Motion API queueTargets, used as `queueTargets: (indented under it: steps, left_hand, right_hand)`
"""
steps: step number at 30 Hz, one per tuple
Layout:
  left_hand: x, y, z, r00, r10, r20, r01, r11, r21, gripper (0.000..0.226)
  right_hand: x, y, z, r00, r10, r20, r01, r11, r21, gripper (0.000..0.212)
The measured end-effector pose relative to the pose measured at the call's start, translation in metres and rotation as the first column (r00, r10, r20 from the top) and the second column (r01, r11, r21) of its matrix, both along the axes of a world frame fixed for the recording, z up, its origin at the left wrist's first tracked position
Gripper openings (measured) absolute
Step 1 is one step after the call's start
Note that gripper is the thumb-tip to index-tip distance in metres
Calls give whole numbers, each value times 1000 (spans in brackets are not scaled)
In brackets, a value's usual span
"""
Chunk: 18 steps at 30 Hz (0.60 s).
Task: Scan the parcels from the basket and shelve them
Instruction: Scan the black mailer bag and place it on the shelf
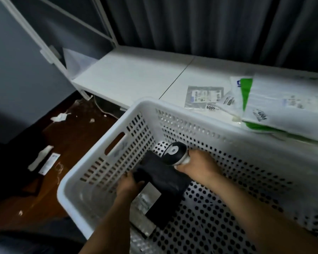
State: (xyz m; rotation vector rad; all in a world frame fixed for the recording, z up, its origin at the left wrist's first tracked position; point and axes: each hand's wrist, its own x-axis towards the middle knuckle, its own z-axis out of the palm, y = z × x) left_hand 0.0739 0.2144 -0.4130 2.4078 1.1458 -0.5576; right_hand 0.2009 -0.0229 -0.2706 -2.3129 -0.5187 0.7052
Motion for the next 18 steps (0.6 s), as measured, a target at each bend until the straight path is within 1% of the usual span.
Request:
queueTargets:
  steps: [3,6,9,12,14,16,18]
  left_hand:
    - [7,3,-20,998,10,-69,-6,998,61,83]
    - [16,4,-38,993,61,-99,-55,996,64,100]
    - [20,-3,-48,986,128,-109,-119,989,89,106]
    - [20,-7,-59,969,190,-160,-190,982,17,118]
    - [18,-8,-64,962,209,-178,-214,977,-8,126]
    - [16,-7,-65,962,206,-177,-208,978,8,129]
    - [16,-3,-63,969,179,-172,-175,984,40,124]
  right_hand:
    - [8,4,-26,1000,-16,-21,15,999,-50,31]
    - [15,8,-46,996,-53,-77,49,997,-57,26]
    - [15,13,-58,992,-53,-118,46,997,-58,24]
    - [13,16,-62,991,-19,-131,13,999,-51,25]
    - [10,16,-64,990,-8,-140,2,999,-47,30]
    - [7,13,-66,990,-15,-143,9,999,-45,33]
    - [6,9,-66,989,-31,-147,26,999,-39,32]
